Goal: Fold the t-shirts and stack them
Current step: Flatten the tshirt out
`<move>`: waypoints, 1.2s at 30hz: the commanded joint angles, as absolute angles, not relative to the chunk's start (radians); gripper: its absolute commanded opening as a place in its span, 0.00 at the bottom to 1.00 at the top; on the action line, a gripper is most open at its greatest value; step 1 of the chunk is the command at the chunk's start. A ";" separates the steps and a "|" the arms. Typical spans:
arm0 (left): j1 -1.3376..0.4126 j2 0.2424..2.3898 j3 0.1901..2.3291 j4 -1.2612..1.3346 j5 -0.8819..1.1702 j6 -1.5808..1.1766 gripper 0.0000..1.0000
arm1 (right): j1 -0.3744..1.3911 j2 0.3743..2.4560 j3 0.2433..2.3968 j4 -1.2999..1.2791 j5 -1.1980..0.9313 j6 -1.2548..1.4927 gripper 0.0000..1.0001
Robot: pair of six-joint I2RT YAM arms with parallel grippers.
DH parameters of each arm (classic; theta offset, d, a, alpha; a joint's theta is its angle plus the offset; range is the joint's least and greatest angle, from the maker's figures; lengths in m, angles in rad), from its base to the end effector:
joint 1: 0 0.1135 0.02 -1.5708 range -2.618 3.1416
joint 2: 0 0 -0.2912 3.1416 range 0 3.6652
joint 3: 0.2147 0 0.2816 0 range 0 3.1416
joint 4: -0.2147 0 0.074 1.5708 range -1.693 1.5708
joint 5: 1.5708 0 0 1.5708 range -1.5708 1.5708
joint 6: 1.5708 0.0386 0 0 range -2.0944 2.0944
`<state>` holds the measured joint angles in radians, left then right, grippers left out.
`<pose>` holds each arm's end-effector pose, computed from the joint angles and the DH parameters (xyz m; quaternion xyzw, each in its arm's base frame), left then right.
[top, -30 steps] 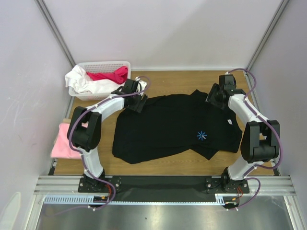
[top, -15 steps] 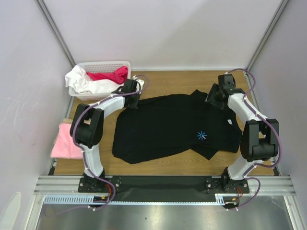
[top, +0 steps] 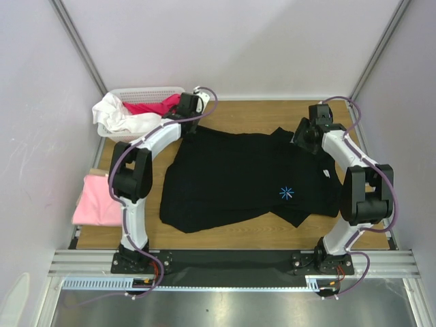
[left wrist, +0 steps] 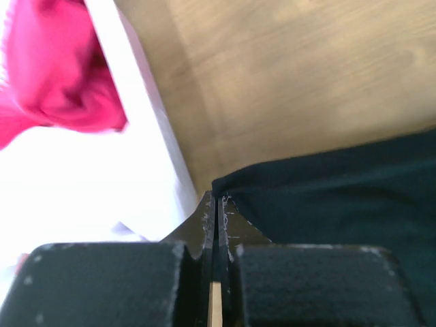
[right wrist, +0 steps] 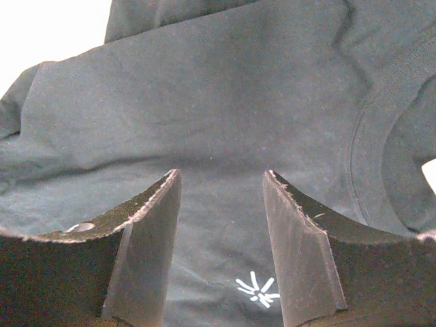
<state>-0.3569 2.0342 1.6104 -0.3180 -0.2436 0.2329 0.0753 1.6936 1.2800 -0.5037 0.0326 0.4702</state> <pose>0.4791 -0.1687 0.2402 0.2172 0.8835 0.0862 0.4059 0.3991 0.0288 0.2575 0.1909 0.9275 0.0716 0.3132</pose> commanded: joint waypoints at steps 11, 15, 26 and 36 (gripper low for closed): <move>-0.344 2.250 1.878 -0.253 -0.431 0.434 0.44 | 0.058 1.810 1.427 -0.518 -0.020 0.422 0.56; -0.344 2.247 1.888 -0.230 -0.488 0.422 0.80 | 0.049 1.842 1.459 -0.531 -0.008 0.425 0.56; -0.379 2.138 1.953 -0.362 -0.112 0.022 0.93 | -0.021 1.911 1.457 -0.598 0.055 0.543 0.56; -0.509 1.895 1.582 -0.405 -0.092 -0.104 0.93 | -0.038 1.844 1.278 -0.539 0.077 0.531 0.56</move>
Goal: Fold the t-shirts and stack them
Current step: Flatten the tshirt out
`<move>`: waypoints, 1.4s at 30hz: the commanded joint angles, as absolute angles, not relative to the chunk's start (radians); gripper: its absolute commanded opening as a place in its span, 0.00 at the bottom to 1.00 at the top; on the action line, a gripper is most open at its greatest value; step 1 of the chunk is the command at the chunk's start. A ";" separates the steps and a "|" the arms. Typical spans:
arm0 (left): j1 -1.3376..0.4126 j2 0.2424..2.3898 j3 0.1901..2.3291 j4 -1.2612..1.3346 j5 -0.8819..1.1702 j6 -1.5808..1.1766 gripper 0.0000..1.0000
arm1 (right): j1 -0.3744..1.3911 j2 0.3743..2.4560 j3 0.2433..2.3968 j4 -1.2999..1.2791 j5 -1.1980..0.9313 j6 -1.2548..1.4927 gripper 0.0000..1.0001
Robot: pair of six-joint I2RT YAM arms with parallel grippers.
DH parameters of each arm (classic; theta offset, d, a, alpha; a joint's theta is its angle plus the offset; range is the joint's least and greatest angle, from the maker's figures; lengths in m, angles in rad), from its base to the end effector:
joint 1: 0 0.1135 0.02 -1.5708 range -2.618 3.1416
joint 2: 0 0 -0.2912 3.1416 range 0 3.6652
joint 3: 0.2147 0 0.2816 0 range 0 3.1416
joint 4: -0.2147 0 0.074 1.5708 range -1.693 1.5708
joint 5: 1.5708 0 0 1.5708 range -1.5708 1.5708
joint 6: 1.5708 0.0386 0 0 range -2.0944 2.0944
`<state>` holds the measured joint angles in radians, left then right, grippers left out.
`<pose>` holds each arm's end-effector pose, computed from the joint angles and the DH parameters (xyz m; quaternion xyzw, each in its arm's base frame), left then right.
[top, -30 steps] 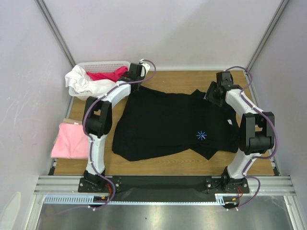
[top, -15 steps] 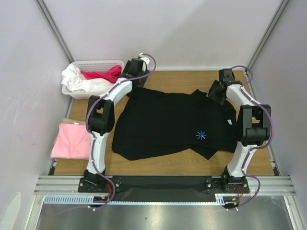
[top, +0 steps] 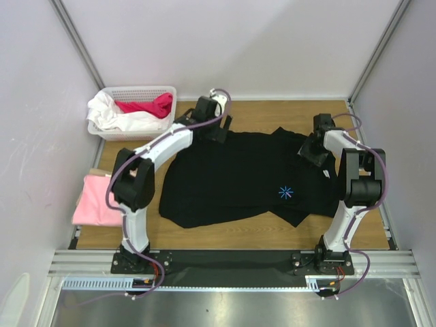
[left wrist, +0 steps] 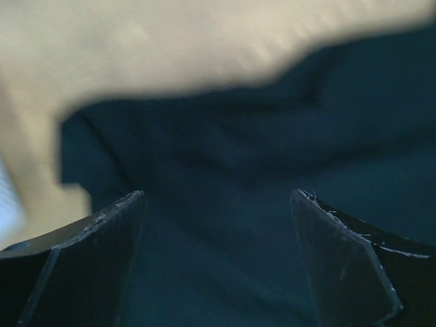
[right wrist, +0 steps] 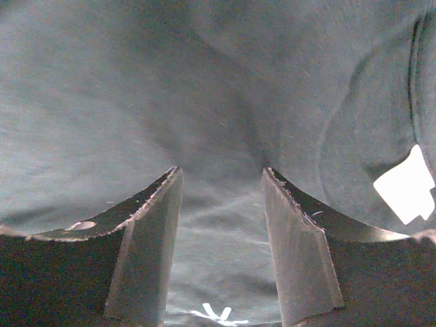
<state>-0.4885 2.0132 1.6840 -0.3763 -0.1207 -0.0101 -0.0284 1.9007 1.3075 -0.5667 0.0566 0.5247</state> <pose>0.4525 -0.2352 0.2717 0.1901 0.8864 -0.0502 0.4191 0.4207 -0.0141 0.1818 0.2727 0.9398 0.0232 0.2045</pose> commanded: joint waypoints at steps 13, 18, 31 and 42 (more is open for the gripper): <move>-0.621 1.560 1.097 -0.445 -0.176 -0.454 0.91 | -0.095 2.005 1.380 -0.462 0.032 0.459 0.53; -0.706 1.503 1.013 -0.500 -0.247 -0.580 0.91 | -0.110 2.086 1.482 -0.453 0.026 0.452 0.53; -0.824 1.168 0.730 -0.612 -0.292 -0.948 0.90 | -0.092 2.029 1.641 -0.422 -0.089 0.425 0.53; -0.824 1.014 0.545 -0.595 -0.270 -1.035 0.84 | -0.006 1.587 1.327 -0.532 -0.104 0.434 0.54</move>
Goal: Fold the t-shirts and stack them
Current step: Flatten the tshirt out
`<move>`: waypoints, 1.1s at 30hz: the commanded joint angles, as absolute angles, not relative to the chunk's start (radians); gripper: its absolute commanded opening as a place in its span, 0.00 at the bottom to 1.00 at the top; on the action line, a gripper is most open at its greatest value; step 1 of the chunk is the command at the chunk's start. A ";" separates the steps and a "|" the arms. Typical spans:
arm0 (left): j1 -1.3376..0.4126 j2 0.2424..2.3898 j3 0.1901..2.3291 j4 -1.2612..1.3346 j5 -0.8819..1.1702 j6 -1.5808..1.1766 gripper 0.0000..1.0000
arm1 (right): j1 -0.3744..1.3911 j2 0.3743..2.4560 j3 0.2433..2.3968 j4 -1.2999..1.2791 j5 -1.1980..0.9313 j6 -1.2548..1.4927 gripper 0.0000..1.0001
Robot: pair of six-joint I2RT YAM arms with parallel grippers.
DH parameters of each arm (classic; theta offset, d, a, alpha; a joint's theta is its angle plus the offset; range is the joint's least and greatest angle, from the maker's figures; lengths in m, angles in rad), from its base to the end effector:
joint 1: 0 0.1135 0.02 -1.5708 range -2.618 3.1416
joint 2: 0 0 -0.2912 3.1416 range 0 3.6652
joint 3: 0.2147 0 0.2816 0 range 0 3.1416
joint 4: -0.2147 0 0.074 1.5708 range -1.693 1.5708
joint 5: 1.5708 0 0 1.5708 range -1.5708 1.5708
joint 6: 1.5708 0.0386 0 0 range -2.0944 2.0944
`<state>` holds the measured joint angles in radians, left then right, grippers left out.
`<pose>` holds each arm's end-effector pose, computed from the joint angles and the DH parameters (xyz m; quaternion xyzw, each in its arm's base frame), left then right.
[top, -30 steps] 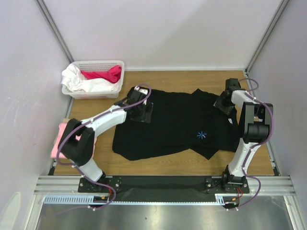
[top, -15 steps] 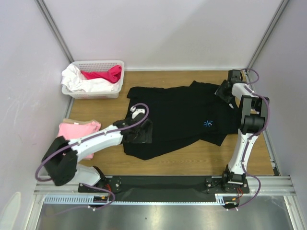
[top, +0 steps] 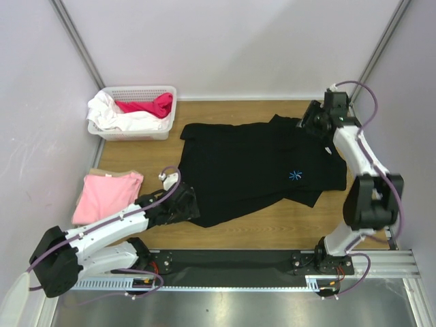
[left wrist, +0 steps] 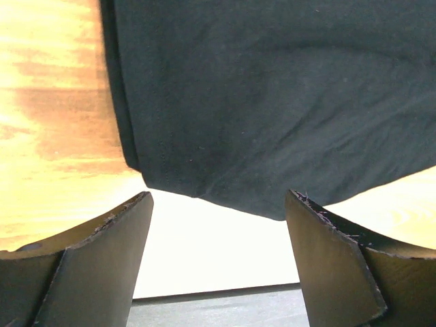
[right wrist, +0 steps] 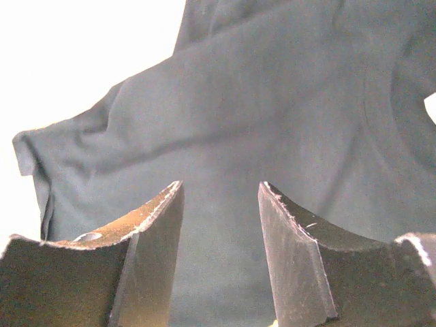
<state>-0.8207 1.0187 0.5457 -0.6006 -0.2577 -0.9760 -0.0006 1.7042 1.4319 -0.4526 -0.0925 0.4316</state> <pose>0.1385 -0.1342 0.1917 -0.1061 0.9559 -0.1133 0.2494 0.4240 0.0033 0.3114 0.1768 0.8938 0.1289 0.3915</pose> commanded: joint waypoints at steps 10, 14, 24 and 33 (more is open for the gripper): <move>-0.822 1.016 0.509 -0.657 -0.330 -1.118 0.80 | -0.006 1.295 1.068 -0.635 -0.087 0.445 0.55; -0.824 0.974 0.468 -0.577 -0.345 -1.091 0.79 | 0.033 1.276 1.049 -0.606 -0.139 0.448 0.53; -0.822 1.009 0.446 -0.488 -0.373 -1.052 0.71 | 0.288 1.301 1.057 -0.522 -0.216 0.362 0.53; -0.822 0.979 0.466 -0.491 -0.443 -1.062 0.23 | 0.426 1.342 1.095 -0.451 -0.348 0.252 0.52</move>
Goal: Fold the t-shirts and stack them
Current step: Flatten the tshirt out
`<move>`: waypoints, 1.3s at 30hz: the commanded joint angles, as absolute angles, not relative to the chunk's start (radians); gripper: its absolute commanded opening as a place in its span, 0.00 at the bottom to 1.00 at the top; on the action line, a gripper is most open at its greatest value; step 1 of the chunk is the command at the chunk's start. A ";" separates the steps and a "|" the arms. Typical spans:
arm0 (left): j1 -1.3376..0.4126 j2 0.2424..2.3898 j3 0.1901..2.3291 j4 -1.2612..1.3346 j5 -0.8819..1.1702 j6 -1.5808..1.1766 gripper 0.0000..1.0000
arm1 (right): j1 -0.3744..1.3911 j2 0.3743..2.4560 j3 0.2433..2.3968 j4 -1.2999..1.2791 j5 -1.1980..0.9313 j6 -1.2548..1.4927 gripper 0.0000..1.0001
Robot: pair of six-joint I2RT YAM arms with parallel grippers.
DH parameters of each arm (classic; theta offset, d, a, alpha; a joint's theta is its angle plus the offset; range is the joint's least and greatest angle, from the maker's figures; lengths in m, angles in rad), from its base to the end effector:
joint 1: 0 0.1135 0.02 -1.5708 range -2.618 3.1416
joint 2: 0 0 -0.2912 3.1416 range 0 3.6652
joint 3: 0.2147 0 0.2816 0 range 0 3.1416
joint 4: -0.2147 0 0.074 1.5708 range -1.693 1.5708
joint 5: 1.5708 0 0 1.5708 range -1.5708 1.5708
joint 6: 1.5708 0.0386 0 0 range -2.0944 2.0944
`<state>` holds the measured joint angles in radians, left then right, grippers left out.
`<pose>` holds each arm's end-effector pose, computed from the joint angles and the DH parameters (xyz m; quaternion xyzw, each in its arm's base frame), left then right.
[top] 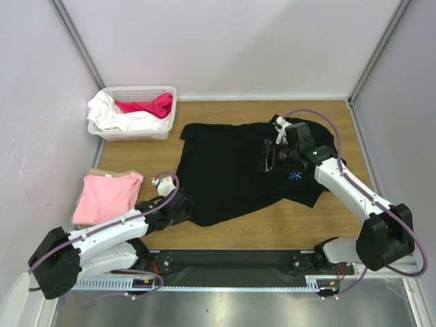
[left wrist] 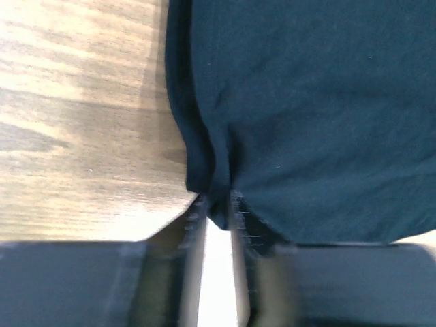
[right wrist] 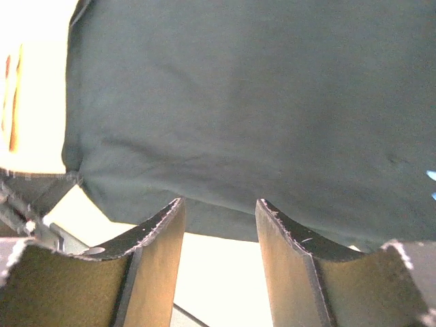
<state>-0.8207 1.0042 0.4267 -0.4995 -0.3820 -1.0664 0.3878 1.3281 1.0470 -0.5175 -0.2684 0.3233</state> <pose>0.1326 -0.1212 0.1626 -0.1627 0.9392 -0.0862 0.2899 0.2818 0.1262 0.2978 -0.0800 0.9160 0.2461 0.3067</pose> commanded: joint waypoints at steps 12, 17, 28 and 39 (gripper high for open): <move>-0.799 1.107 0.886 -0.889 -0.452 -1.019 0.00 | 0.802 1.404 1.051 -0.299 -0.201 0.218 0.53; -0.799 1.135 1.020 -1.136 -0.525 -1.097 0.00 | 0.761 1.471 1.078 -0.403 0.073 0.392 0.52; -0.790 1.282 0.885 -0.899 -0.499 -0.994 0.91 | 0.724 1.500 1.069 -0.426 0.084 0.445 0.52; -0.792 0.930 0.611 -0.850 -0.342 -1.158 0.81 | 0.680 1.500 1.057 -0.471 0.107 0.463 0.52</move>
<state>-0.7952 1.0164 0.6693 -0.8951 -0.4168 -1.0912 0.6952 1.5021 1.0443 -0.4526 0.0757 0.4454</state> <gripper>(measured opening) 0.844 0.522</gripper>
